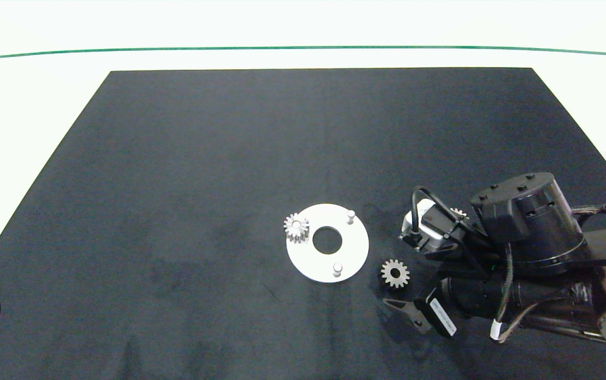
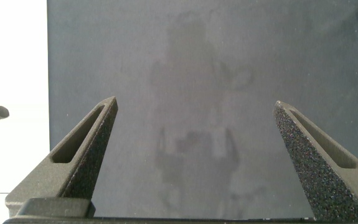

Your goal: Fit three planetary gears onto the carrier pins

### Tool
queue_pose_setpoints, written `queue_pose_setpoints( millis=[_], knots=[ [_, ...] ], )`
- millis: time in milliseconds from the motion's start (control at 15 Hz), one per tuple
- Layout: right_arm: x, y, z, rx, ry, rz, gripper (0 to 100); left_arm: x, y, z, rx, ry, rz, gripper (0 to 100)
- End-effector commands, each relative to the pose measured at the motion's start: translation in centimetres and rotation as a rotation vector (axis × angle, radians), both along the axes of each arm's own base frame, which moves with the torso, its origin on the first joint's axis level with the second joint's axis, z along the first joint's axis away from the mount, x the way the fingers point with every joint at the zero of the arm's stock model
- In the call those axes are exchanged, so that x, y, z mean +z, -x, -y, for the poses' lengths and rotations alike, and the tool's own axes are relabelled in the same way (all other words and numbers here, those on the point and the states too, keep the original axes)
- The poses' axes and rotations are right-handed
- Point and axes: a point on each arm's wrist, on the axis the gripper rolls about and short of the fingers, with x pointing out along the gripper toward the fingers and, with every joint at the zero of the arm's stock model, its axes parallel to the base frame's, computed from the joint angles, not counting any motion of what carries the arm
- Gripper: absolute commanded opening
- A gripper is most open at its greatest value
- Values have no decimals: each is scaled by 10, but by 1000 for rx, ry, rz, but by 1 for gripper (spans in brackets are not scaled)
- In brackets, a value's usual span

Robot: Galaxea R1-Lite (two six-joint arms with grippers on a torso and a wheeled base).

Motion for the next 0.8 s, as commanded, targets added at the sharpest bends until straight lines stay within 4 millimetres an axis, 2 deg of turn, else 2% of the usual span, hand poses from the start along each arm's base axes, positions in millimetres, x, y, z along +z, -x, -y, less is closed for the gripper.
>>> queue_pose_setpoints(
  millis=[67,800],
  knots=[
    [-8,-6,-7,4,19,-19,99,-1,2,-1,7,0,2,100],
    [-12,-22,-20,1,16,-20,78,-1,6,-2,10,6,17,100]
  ],
)
